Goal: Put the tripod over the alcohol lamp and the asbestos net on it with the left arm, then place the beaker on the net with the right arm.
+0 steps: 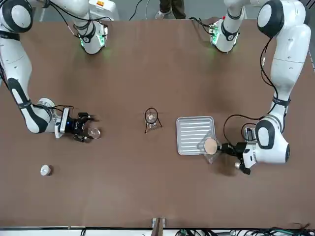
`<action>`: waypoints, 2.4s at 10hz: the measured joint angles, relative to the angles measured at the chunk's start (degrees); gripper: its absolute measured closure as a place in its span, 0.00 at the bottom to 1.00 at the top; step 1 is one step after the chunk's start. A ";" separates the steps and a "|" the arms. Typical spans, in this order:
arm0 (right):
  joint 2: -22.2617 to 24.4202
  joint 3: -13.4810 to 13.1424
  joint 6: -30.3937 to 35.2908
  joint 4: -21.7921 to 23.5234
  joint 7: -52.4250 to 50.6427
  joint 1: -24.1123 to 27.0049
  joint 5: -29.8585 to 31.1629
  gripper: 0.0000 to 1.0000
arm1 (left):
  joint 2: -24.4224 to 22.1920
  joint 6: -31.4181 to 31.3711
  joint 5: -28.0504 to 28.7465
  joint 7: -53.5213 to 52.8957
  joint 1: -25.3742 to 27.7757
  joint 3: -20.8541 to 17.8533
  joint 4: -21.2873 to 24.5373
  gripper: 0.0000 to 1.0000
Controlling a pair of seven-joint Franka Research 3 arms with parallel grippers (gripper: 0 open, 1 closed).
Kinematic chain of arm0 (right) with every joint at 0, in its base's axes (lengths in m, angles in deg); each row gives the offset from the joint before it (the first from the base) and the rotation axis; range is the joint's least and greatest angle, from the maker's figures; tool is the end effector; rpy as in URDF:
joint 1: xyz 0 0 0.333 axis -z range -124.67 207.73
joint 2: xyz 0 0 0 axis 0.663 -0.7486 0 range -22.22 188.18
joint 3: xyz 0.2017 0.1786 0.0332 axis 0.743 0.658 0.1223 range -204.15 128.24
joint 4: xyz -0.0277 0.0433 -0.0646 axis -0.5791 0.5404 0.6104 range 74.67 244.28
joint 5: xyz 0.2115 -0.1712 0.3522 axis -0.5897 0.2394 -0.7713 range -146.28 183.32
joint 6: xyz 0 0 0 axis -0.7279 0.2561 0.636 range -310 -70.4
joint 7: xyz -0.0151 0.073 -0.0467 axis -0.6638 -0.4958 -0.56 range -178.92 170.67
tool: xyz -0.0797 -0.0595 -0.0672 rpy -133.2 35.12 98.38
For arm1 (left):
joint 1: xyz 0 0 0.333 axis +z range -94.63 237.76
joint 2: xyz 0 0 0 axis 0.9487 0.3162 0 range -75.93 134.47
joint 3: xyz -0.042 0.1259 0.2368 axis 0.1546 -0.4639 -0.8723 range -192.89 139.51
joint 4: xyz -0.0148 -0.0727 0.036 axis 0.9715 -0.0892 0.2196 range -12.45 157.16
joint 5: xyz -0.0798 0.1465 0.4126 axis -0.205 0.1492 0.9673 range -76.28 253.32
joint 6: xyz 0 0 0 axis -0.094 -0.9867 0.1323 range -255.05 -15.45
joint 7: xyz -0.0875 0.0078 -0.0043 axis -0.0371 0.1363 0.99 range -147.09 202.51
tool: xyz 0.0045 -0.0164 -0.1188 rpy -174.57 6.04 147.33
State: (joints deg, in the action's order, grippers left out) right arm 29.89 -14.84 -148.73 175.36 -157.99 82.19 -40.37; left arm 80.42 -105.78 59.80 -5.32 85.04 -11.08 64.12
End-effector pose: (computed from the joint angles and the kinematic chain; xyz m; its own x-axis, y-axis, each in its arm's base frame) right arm 0.5355 -0.0404 -0.0128 -0.0231 0.1244 0.9920 0.9975 -0.0630 0.0311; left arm 0.6928 -0.0458 0.0818 0.9653 -0.2592 -0.0325 -0.1771 -0.7408 0.6480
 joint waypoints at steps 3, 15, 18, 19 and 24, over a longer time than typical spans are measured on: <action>0.00 -0.13 0.00 -0.45 -0.96 -0.02 -1.30 0.00 | 0.00 0.51 0.00 -0.01 0.00 0.00 0.00 0.68; 0.00 -0.76 -1.14 -1.17 -1.47 -2.33 -3.62 0.41 | -0.20 3.07 0.00 -0.02 0.55 -0.05 -0.93 0.99; -0.01 -0.88 -1.15 -1.18 -1.47 -2.77 -4.03 0.41 | -2.21 7.22 -0.60 2.03 1.08 -0.01 -2.43 0.99; 0.00 -0.88 -1.17 -1.21 -1.47 -2.96 -4.08 0.41 | -2.79 9.67 -2.46 2.60 1.72 -0.01 -3.36 0.99; 0.35 -0.32 -0.94 -2.38 1.51 -3.26 -4.50 0.41 | -3.10 11.89 -16.33 3.95 3.82 3.83 -3.74 0.99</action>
State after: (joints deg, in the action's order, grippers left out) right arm 30.24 -15.16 -149.67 172.98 -156.48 78.92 -44.87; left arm 77.31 -93.89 43.47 -1.37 88.86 -7.25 60.38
